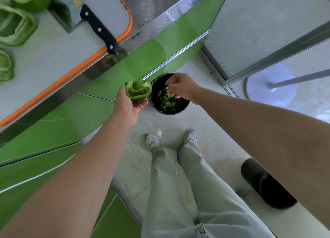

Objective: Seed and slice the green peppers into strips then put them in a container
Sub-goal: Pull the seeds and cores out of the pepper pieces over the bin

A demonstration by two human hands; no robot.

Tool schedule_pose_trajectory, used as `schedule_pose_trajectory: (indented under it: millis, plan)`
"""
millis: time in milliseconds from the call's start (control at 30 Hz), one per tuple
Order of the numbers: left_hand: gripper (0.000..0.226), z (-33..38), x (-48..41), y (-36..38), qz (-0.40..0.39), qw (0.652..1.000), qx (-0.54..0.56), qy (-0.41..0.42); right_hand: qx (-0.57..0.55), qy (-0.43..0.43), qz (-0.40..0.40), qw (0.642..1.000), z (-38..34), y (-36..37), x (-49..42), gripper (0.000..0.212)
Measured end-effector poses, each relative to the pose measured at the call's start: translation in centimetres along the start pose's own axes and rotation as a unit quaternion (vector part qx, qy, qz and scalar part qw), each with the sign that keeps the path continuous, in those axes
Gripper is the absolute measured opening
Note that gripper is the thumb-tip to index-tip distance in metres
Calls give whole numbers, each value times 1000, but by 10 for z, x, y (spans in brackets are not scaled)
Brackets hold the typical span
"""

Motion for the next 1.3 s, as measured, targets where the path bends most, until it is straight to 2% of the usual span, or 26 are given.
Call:
schedule_pose_trajectory:
  millis: [100,200,300,367,433,500,767,900,1067,1167,1300]
  plan:
    - [37,0,7,2,-11,1000,13,-4,22,2,4,1000,-5,1,0,17]
    - [39,6,17,3,-25,999,-37,12,63,-1,27,998,-18,-5,6,25]
    - [38,18,30,6,-22,996,-78,36,125,3,45,991,-30,-12,13,19]
    - [36,26,39,7,-15,994,-92,53,168,17,35,985,-36,-12,19,3]
    - [38,34,49,9,-14,991,-115,70,213,26,21,976,-43,-11,22,22]
    - [44,44,60,8,-8,987,-134,89,256,27,35,966,-51,-14,27,27]
    - [26,105,119,-16,58,973,-82,208,252,17,33,967,-86,-14,34,17]
    - [30,131,128,-43,98,964,-88,229,312,13,31,949,-108,-7,39,41]
    - [37,127,110,-53,79,971,-104,199,354,52,6,934,-98,4,28,49]
    - [34,109,91,-46,52,977,-111,174,344,44,51,936,-95,-2,20,48]
    - [29,93,73,-31,19,977,-130,170,318,29,141,937,-94,-22,17,33]
Point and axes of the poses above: each hand's wrist, its own x-axis away from the middle knuckle, its own y-axis out of the palm, z = x × y, the point moved 10 cm from there along -x, towards the middle knuckle, and after that the axes turned 15 degrees about -z, right-handed, at the moved point
